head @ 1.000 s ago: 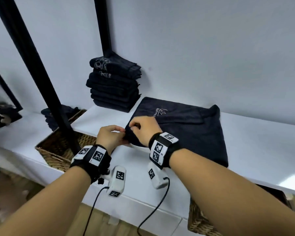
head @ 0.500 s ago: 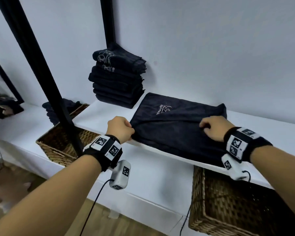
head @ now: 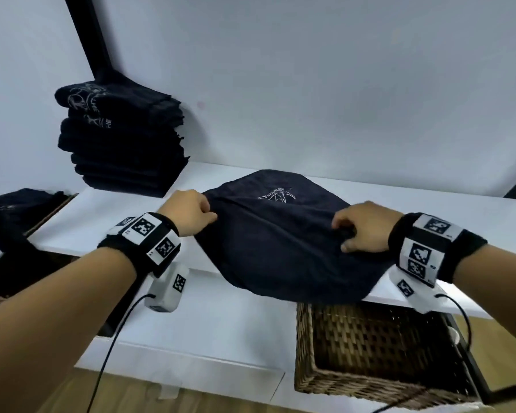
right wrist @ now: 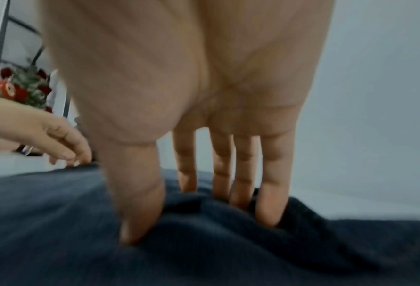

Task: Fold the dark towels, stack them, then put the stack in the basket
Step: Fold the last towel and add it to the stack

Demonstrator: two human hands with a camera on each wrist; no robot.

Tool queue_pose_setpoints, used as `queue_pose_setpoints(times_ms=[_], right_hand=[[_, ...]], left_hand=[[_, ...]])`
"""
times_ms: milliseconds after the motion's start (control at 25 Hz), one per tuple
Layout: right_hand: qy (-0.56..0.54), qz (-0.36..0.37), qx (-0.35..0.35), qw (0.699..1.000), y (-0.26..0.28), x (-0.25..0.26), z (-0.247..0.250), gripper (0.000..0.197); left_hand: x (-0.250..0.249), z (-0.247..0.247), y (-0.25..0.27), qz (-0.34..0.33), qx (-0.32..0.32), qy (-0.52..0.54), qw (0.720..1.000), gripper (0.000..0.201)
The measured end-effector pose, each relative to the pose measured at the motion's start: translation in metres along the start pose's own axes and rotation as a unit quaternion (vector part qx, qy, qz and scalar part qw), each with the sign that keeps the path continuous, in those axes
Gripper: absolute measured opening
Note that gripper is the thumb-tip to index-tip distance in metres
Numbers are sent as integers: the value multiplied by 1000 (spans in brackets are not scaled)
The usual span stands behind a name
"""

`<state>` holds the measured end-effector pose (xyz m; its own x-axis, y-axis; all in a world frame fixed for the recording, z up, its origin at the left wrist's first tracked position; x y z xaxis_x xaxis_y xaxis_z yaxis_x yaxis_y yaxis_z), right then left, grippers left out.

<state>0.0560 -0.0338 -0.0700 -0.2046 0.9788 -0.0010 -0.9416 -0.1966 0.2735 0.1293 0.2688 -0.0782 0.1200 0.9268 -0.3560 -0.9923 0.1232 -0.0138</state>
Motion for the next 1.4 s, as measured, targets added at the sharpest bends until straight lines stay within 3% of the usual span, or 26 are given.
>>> queue_pose_setpoints(times_ms=[120,280,320,400,520,600,680,800,880,920,1040,1120,1280,1400], right_hand=[[61,27,52,996,-6,-6,-18,58],[100,100,38,989,3,10,-16,28],[87,119,55,988,7,17,-18,23],[-13,133,82,988,12,20,-11,34],[-170,108,-24,979,-7,-13,33,39],[-345,64,-69,934,-20,-44,44,26],[-503,38,-48,862,-25,-64,40,14],[-629,42,-58,774,-48,-87,58,12],[-657,-12,-106,746,-81,-111,58,14],[-646,-44,-109,754,-101,-117,45,14],[-511,-124,-69,848,-146,-125,-2,17],[-437,-139,-62,887,-156,-125,-8,17],[-356,-138,-62,922,-154,-124,10,14],[-343,-149,-29,927,-144,-125,8,21]], left_hand=[[-12,-24,0,-24,75,-99,992,50],[-25,-32,-9,-55,110,-152,981,63],[-29,-34,-14,-58,125,-134,981,67],[-31,-36,-28,-38,148,-72,986,72],[-28,-28,-55,34,106,39,993,55],[-20,-23,-63,72,61,78,992,36],[-20,-17,-63,70,58,83,992,20],[-6,18,-69,90,20,210,973,9],[11,30,-84,127,-13,208,970,11],[18,24,-89,151,-9,178,972,13],[30,-17,-97,186,35,41,981,19],[37,-23,-101,195,13,19,981,15],[40,-10,-104,185,-36,10,982,12],[30,-20,-105,138,-8,-7,990,33]])
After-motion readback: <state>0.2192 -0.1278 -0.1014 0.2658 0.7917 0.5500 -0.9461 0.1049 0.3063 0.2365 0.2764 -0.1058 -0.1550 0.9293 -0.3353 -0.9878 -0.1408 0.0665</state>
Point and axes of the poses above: each hand's wrist, its own y-axis away from the middle knuckle, its own z-axis out of the back of the hand, x = y × z, the point moved 10 cm from there along -y, towards the middle knuckle, and after that the axes turned 4 degrees about z, right-handed, at the moved point
